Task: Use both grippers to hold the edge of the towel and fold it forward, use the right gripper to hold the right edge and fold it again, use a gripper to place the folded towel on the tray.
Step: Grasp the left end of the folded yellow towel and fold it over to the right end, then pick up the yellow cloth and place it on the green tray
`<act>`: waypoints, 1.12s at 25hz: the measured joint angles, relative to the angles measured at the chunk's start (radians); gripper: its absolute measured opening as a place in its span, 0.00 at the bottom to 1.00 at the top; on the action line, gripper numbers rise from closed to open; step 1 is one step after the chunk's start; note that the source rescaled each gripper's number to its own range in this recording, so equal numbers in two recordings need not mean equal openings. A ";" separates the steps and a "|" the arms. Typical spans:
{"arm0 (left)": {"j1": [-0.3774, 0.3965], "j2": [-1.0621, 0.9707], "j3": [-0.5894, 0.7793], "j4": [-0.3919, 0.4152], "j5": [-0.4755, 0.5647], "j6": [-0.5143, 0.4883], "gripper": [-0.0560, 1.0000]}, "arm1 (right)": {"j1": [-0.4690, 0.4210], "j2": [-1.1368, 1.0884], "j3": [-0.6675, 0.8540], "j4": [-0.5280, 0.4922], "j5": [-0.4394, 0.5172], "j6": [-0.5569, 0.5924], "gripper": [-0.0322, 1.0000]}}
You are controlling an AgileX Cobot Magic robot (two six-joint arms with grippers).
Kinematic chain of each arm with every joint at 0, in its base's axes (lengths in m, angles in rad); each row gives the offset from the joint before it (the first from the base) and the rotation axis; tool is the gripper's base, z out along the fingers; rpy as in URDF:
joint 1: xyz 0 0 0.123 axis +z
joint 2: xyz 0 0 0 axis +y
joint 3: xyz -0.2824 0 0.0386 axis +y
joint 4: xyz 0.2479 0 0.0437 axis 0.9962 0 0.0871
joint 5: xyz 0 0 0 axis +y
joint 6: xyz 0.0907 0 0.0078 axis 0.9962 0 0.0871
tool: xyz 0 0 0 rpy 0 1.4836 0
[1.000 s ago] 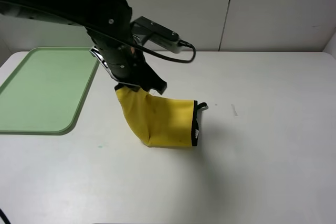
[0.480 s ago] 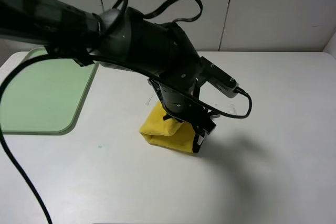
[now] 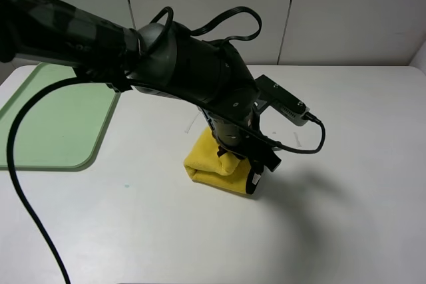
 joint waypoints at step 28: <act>0.125 -0.174 0.000 0.020 0.146 -0.021 1.00 | 0.000 0.000 0.000 0.001 0.000 0.000 1.00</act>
